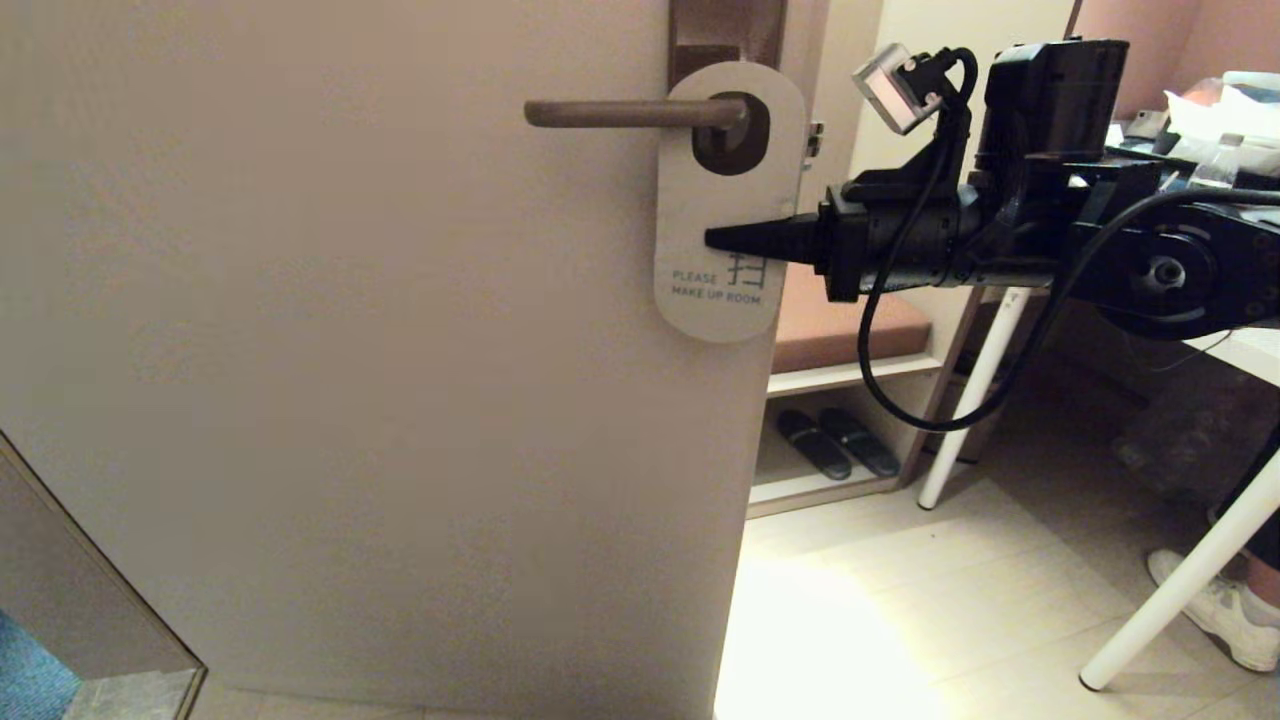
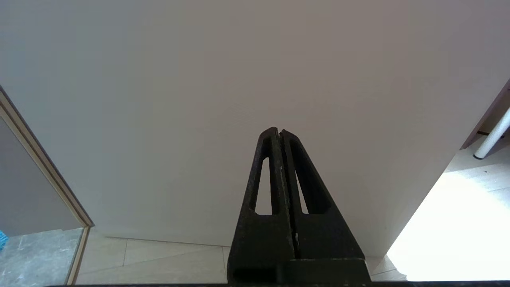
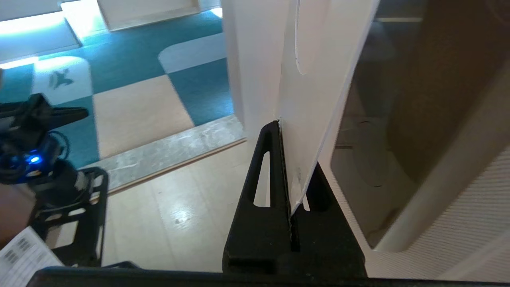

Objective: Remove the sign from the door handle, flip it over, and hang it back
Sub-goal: Take down the sign

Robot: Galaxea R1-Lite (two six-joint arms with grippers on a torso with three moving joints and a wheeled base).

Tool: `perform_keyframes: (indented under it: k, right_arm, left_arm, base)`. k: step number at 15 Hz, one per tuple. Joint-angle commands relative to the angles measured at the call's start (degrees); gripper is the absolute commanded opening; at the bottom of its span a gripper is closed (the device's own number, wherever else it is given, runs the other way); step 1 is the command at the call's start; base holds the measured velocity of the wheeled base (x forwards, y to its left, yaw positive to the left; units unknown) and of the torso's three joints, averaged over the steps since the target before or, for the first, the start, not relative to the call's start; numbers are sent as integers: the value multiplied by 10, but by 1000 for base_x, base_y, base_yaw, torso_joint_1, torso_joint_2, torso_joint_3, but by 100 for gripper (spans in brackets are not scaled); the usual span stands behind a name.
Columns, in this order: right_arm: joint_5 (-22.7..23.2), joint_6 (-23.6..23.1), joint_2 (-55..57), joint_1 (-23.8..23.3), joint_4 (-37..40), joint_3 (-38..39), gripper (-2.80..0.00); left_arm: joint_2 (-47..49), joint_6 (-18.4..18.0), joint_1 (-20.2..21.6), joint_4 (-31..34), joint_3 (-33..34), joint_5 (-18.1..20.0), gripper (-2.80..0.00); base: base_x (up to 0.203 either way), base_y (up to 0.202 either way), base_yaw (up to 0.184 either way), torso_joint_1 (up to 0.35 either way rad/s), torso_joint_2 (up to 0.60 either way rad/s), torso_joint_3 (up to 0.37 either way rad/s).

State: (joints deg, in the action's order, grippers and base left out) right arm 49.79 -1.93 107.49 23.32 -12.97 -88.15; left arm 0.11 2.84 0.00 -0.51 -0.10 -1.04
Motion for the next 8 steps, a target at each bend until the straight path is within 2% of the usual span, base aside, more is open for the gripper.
perform_keyframes:
  k: [1, 6, 8]
  right_arm:
    - [-3, 0, -8, 3, -1, 2, -280]
    - [-45, -1, -36, 20, -1, 38, -280]
    - [-76, 0, -45, 25, -1, 48, -280]
  left_arm:
    - [0, 1, 0, 0, 0, 0, -280]
    - [0, 1, 0, 0, 0, 0, -280]
    - [0, 1, 0, 0, 0, 0, -280]
  base:
    - [0, 0, 0, 0, 0, 0]
    - [0, 0, 0, 0, 0, 0]
    - [0, 0, 0, 0, 0, 0]
